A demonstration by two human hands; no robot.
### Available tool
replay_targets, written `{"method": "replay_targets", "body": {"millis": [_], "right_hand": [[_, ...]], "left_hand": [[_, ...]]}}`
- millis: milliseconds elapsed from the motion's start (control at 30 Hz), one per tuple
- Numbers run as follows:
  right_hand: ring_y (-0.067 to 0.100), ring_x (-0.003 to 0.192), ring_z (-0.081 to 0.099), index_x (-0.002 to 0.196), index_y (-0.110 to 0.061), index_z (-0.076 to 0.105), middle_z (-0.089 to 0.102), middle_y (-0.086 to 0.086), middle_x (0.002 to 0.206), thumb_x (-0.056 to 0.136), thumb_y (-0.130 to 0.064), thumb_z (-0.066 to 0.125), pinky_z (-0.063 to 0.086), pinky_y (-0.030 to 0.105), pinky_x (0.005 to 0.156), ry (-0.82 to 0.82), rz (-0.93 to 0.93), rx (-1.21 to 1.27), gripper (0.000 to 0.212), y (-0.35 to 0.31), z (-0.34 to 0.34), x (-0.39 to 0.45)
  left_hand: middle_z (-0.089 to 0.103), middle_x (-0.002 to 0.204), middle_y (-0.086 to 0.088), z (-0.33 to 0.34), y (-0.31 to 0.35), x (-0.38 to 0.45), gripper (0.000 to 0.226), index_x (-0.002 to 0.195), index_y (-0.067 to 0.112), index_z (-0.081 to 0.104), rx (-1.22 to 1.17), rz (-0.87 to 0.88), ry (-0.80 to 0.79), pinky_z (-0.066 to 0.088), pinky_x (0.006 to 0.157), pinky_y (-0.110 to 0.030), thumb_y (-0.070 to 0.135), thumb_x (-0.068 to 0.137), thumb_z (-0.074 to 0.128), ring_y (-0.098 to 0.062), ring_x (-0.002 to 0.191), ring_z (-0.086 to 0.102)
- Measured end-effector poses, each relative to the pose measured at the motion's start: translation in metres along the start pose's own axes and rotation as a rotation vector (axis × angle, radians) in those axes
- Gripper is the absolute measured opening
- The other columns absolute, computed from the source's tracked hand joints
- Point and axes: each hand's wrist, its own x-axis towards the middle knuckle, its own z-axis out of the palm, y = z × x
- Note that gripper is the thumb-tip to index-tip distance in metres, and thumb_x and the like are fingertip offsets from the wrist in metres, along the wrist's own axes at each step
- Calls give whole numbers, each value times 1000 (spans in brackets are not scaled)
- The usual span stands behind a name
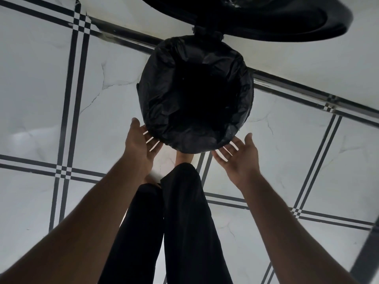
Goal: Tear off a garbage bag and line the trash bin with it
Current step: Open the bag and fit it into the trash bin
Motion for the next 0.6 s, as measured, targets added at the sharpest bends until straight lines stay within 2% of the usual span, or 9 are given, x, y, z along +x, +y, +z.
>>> {"method": "replay_targets", "body": {"millis": [100,300,467,600], "right_hand": [[36,120,62,133,-11,56,65,16,128,93,-68,42,48,55,101,-69,43,90,71,4,3,2],[31,122,62,127,-7,60,65,15,131,90,-70,45,45,49,108,-40,-17,276,74,1,14,14],[33,120,63,126,-4,59,64,16,131,90,-68,46,46,48,108,-7,-13,290,75,1,20,20],[33,114,67,127,-4,56,65,19,126,91,-60,52,50,49,103,68,-53,325,67,-3,14,20]], "left_hand": [[68,122,-7,-1,0,0,54,131,13,59,-31,-21,-18,49,107,-42,52,103,35,-23,110,67],[70,115,-8,-8,3,4,54,109,11,63,-10,-18,-14,48,106,-41,55,103,31,-24,108,67],[70,120,-9,-7,6,4,60,116,9,64,36,-13,-25,50,104,-38,55,103,29,-21,108,68],[68,121,-10,-3,10,7,64,125,6,59,21,-24,-60,49,106,-42,57,102,29,-23,109,66]]}}
